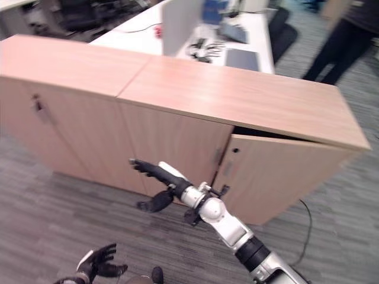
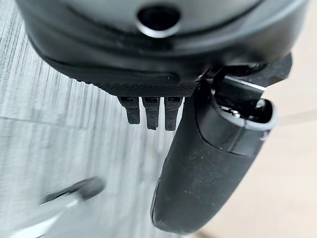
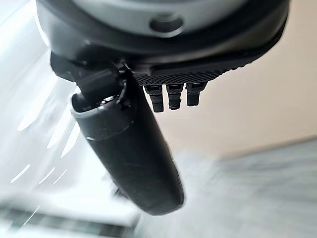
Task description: Put the empty folder in the office cabinet
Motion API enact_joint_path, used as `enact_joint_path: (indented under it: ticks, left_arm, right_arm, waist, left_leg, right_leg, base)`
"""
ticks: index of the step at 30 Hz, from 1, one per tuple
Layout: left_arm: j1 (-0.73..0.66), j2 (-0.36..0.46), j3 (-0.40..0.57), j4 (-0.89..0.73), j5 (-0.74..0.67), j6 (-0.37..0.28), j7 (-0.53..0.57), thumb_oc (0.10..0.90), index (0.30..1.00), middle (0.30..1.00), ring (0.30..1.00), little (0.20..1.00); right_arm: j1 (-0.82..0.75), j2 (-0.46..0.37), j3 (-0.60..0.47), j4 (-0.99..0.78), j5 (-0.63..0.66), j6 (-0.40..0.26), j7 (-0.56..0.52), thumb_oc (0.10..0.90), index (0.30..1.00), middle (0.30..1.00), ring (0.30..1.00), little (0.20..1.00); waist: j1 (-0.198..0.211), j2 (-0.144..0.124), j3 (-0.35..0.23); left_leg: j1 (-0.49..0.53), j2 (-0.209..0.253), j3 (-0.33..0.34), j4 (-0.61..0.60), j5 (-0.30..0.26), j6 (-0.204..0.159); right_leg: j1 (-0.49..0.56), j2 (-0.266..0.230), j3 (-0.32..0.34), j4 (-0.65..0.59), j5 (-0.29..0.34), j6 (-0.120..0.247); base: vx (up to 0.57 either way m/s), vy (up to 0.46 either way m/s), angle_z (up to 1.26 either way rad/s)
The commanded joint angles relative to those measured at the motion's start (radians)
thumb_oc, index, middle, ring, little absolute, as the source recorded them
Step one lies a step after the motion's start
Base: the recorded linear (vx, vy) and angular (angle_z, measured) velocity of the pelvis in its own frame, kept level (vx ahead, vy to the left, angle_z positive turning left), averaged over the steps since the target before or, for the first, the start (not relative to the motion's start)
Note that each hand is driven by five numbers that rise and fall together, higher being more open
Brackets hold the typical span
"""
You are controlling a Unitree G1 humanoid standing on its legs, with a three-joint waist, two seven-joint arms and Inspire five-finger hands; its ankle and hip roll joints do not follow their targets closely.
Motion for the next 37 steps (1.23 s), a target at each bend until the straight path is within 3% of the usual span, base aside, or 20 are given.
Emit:
enact_joint_path:
  ticks: [1,2,3,4,10,15,18,27,37]
  left_arm:
    - [-0.048,0.024,-0.028,-0.063,0.003,-0.068,0.013,0.800,0.900,0.900,0.900,0.900]
    - [-0.063,0.028,-0.028,-0.048,0.005,-0.070,0.015,0.800,0.900,0.900,0.900,0.900]
    - [-0.060,0.017,-0.020,-0.046,0.001,-0.070,0.010,0.800,0.900,0.900,0.900,0.900]
    - [-0.064,0.008,-0.015,-0.035,-0.002,-0.067,0.011,0.800,0.900,0.900,0.900,0.900]
    - [-0.027,-0.036,0.002,-0.025,-0.006,-0.062,0.006,0.800,0.900,0.900,0.900,0.900]
    - [0.011,-0.052,-0.001,-0.075,0.001,-0.054,-0.013,0.800,0.900,0.900,0.900,0.900]
    - [0.012,-0.064,0.005,-0.084,-0.012,-0.049,-0.012,0.800,0.900,0.900,0.900,0.900]
    - [0.008,-0.082,0.006,-0.051,-0.032,-0.035,-0.019,0.800,0.900,0.900,0.900,0.900]
    - [0.005,-0.091,-0.001,-0.002,-0.042,-0.032,-0.029,0.800,0.900,0.900,0.900,0.900]
  right_arm:
    - [-0.084,-0.013,-0.108,-0.065,0.038,-0.078,-0.054,0.800,0.900,0.900,0.900,0.900]
    - [-0.048,-0.032,-0.125,-0.062,0.032,-0.081,-0.057,0.800,0.900,0.900,0.900,0.900]
    - [-0.015,-0.041,-0.151,-0.053,0.013,-0.067,-0.055,0.800,0.900,0.900,0.900,0.900]
    - [0.014,-0.052,-0.165,-0.047,0.001,-0.061,-0.055,0.800,0.900,0.900,0.900,0.900]
    - [0.264,-0.063,-0.277,0.045,-0.082,-0.042,-0.085,0.800,0.900,0.900,0.900,0.900]
    - [0.443,-0.043,-0.379,0.230,-0.179,-0.020,-0.145,0.800,0.900,0.900,0.900,0.900]
    - [0.502,-0.007,-0.438,0.380,-0.161,-0.004,-0.185,0.800,0.900,0.900,0.900,0.900]
    - [0.486,0.035,-0.525,0.711,-0.107,0.021,-0.260,0.800,0.900,0.900,0.900,0.900]
    - [0.463,0.041,-0.521,0.830,-0.098,0.037,-0.264,0.800,0.900,0.900,0.900,0.900]
  waist:
    - [-0.006,-0.016,0.010]
    - [-0.022,-0.026,0.008]
    - [-0.031,-0.030,0.008]
    - [-0.037,-0.033,0.000]
    - [-0.079,-0.013,-0.024]
    - [-0.140,0.010,-0.028]
    - [-0.174,0.022,-0.021]
    - [-0.222,0.039,-0.019]
    - [-0.240,0.044,-0.017]
  left_leg:
    - [0.063,0.037,0.039,-0.039,-0.084,-0.095]
    - [0.057,0.027,0.002,-0.029,-0.087,-0.104]
    - [0.064,0.017,-0.027,-0.030,-0.093,-0.105]
    - [0.065,0.010,-0.035,-0.036,-0.091,-0.104]
    - [0.082,0.006,-0.037,-0.048,-0.091,-0.106]
    - [0.098,0.017,-0.020,-0.060,-0.087,-0.121]
    - [0.115,0.030,-0.005,-0.063,-0.087,-0.133]
    - [0.131,0.047,0.033,-0.069,-0.076,-0.145]
    - [0.159,0.069,0.082,-0.069,-0.079,-0.151]
  right_leg:
    - [-0.028,0.059,0.040,-0.080,-0.051,-0.015]
    - [-0.027,0.090,0.090,-0.179,-0.033,-0.014]
    - [-0.016,0.103,0.128,-0.197,-0.050,-0.010]
    - [-0.016,0.106,0.139,-0.202,-0.028,-0.009]
    - [0.025,0.111,0.123,-0.248,-0.019,-0.014]
    - [0.056,0.126,0.136,-0.318,-0.019,-0.018]
    - [0.073,0.141,0.152,-0.350,-0.017,-0.021]
    - [0.075,0.162,0.194,-0.387,-0.005,-0.032]
    - [0.068,0.182,0.222,-0.402,-0.002,-0.033]
  base:
    - [0.19,-0.148,0.98]
    - [0.17,-0.116,0.55]
    - [0.13,-0.079,0.94]
    - [0.07,-0.044,0.99]
    - [0.05,-0.037,0.39]
    - [0.02,-0.055,-0.12]
    - [-0.01,-0.070,-0.26]
    - [-0.01,-0.044,-0.23]
    - [-0.01,-0.023,-0.20]
